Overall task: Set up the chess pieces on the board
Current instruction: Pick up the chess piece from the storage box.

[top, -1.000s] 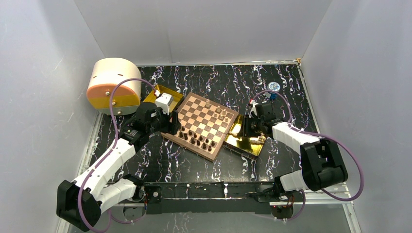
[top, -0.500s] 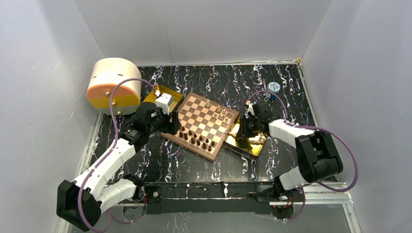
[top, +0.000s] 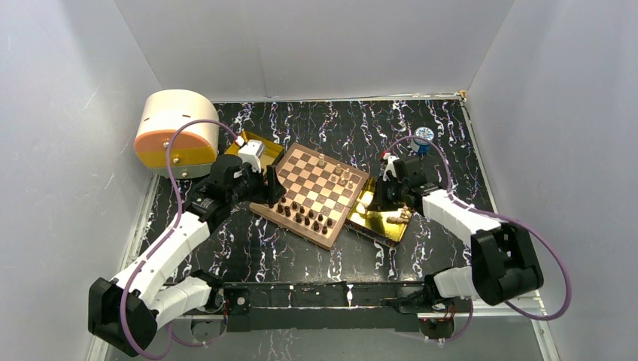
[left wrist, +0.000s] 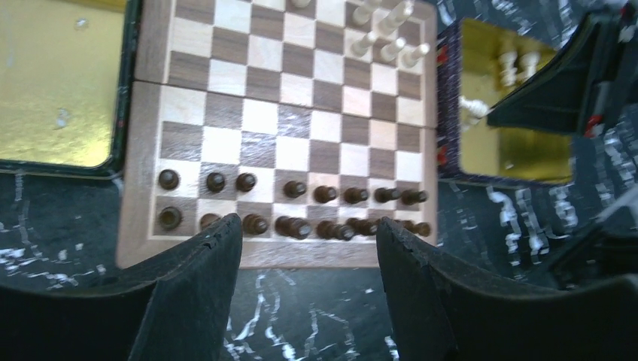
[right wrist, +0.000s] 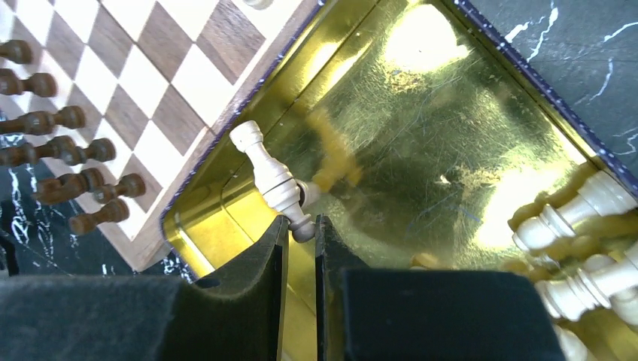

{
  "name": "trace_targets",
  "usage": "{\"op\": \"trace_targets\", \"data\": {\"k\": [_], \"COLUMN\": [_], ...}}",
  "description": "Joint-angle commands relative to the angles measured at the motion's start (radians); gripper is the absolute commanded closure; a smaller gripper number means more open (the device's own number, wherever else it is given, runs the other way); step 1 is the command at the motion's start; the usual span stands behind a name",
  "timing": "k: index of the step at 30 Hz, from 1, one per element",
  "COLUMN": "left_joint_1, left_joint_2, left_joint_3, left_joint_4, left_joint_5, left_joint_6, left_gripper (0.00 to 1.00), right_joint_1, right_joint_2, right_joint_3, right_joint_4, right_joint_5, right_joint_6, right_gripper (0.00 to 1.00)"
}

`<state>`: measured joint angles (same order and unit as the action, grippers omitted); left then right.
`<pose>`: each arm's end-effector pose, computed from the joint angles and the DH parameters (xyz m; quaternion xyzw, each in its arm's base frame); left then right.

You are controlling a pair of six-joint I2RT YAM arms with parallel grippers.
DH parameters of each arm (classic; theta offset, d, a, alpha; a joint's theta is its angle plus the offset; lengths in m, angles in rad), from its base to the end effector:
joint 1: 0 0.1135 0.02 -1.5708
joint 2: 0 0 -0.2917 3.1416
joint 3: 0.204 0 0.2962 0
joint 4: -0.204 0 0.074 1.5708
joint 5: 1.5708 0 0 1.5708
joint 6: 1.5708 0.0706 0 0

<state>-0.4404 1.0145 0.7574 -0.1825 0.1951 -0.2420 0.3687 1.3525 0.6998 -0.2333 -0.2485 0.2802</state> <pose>0.2578 -0.1366 0.2845 0.1352 0.8310 -0.2560 0.4751 0.2865 0.1293 0.1595 -0.0829 0.9319 0.2169 0.2786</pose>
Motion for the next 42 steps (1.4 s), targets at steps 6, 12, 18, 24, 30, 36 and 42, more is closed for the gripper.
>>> {"op": "trace_targets", "data": {"k": [6,12,18,24,30,36,42], "left_joint_1": [-0.003,-0.005,-0.031,-0.110,-0.168,-0.196,-0.207], "left_joint_2": [0.081,0.161,0.243,0.346,0.413,0.442,0.437], "left_joint_3": [0.146,0.207,0.221,0.240,0.244,0.248,0.237], "left_joint_4": [0.033,0.130,0.236,0.347,0.452,0.483,0.492], "left_joint_5": [0.159,0.271,0.299,0.320,0.313,0.318,0.323], "left_joint_6": [-0.399,-0.608,-0.670,-0.733,-0.802,-0.827,-0.840], "left_gripper": [0.38,0.39,0.44,0.47,0.49,0.49,0.50], "right_joint_1": [0.009,0.021,0.030,0.041,0.051,0.055,0.056], "right_joint_2": [-0.192,-0.298,-0.350,-0.385,-0.384,-0.381,-0.375], "right_joint_3": [0.062,0.068,0.056,0.026,0.029,0.029,0.029], "right_joint_4": [-0.096,-0.047,0.022,0.129,0.155,0.158,0.157], "right_joint_5": [-0.045,-0.122,-0.207,-0.302,-0.332,-0.330,-0.326], "right_joint_6": [0.015,0.050,0.114,0.193,0.205,0.207,0.205], "right_gripper": [1.00,1.00,1.00,1.00,1.00,1.00,1.00]}}
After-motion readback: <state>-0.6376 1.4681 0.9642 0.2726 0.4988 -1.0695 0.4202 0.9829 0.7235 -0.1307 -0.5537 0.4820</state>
